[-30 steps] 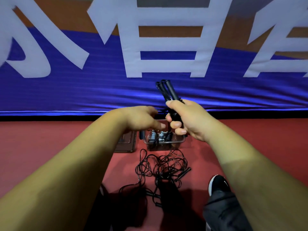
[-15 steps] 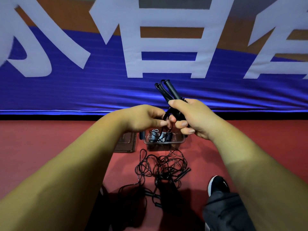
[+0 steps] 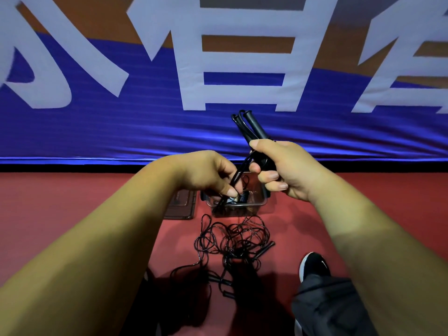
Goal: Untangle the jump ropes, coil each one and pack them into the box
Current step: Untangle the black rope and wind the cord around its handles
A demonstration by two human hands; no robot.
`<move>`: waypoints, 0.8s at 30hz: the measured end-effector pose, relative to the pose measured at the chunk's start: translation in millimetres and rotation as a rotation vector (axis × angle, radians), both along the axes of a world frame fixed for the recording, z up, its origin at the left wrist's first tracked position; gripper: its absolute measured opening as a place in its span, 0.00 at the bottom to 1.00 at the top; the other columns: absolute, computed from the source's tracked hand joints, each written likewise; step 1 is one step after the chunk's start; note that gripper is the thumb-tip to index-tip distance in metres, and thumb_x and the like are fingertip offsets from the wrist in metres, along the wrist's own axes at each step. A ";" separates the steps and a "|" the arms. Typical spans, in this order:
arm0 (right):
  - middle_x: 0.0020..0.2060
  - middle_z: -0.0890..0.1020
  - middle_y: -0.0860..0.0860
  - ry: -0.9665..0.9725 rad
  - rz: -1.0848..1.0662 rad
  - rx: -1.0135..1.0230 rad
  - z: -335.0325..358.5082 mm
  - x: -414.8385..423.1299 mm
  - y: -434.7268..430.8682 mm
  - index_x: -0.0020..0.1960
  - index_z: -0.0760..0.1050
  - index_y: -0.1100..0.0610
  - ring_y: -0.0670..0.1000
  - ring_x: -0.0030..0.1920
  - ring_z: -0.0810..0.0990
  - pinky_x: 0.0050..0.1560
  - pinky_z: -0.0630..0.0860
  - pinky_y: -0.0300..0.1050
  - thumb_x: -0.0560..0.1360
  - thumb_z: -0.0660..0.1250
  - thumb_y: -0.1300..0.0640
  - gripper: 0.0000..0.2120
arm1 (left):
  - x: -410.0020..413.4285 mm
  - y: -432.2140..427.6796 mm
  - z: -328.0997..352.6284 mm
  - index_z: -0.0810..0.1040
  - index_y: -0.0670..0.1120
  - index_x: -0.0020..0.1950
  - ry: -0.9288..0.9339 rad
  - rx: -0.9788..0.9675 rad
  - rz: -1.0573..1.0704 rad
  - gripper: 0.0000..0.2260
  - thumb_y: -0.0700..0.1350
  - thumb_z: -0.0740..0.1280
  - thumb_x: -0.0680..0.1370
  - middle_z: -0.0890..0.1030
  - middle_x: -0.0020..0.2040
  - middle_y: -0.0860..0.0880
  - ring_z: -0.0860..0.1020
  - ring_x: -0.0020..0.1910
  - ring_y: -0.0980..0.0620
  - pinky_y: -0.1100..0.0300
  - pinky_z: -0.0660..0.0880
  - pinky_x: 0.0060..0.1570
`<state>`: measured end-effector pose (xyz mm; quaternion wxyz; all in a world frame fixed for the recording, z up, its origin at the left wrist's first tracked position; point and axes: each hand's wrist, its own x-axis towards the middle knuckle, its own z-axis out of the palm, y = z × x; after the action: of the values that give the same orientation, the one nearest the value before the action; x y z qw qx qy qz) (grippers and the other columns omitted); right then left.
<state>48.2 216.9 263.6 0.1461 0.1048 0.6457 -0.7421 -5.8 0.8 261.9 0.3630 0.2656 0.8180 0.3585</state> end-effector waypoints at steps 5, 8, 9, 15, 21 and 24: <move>0.37 0.75 0.56 -0.074 0.175 -0.014 2.3 6.4 0.5 0.53 0.70 0.57 0.46 0.26 0.59 0.21 0.52 0.35 0.83 0.66 0.53 0.09 | -6.7 6.1 -5.9 0.84 0.45 0.50 0.277 -0.085 0.209 0.05 0.46 0.74 0.80 0.85 0.38 0.47 0.84 0.32 0.52 0.63 0.80 0.35; 0.35 0.75 0.56 -0.166 0.407 0.021 2.9 14.8 -2.8 0.43 0.72 0.60 0.45 0.25 0.59 0.20 0.51 0.34 0.84 0.63 0.54 0.13 | -10.1 3.8 -7.6 0.84 0.41 0.52 0.216 0.010 0.251 0.04 0.36 0.71 0.80 0.87 0.44 0.43 0.83 0.38 0.51 0.60 0.81 0.37; 0.35 0.74 0.55 -0.205 0.489 0.035 3.1 17.2 -4.2 0.42 0.73 0.60 0.45 0.25 0.59 0.20 0.51 0.34 0.84 0.63 0.54 0.14 | -12.2 0.6 -6.2 0.85 0.40 0.53 0.215 0.028 0.216 0.07 0.32 0.70 0.79 0.87 0.48 0.39 0.83 0.41 0.49 0.57 0.82 0.41; 0.36 0.72 0.54 -0.424 0.827 0.089 -3.3 22.5 -6.6 0.68 0.74 0.61 0.43 0.23 0.61 0.21 0.52 0.34 0.82 0.64 0.55 0.16 | -4.9 -5.9 11.6 0.87 0.45 0.52 -0.028 0.171 0.027 0.09 0.33 0.72 0.77 0.86 0.51 0.37 0.84 0.44 0.46 0.56 0.81 0.48; 0.39 0.81 0.57 -0.431 0.664 0.473 -17.5 19.5 -16.9 0.55 0.74 0.54 0.47 0.25 0.67 0.23 0.65 0.35 0.83 0.68 0.54 0.06 | 1.8 15.3 15.6 0.88 0.53 0.48 0.451 -0.059 -0.048 0.12 0.36 0.76 0.74 0.83 0.47 0.56 0.81 0.43 0.62 0.64 0.78 0.49; 0.44 0.86 0.58 -0.393 0.475 0.594 -29.0 11.6 -18.4 0.59 0.75 0.57 0.50 0.30 0.81 0.31 0.82 0.45 0.84 0.66 0.53 0.08 | 5.1 27.0 8.3 0.86 0.56 0.50 0.735 -0.185 -0.062 0.11 0.39 0.73 0.76 0.80 0.47 0.56 0.76 0.52 0.53 0.53 0.77 0.53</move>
<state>59.8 198.5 234.6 0.3968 0.1301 0.7976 -0.4353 -0.7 27.8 270.2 0.0785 0.3674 0.9141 0.1529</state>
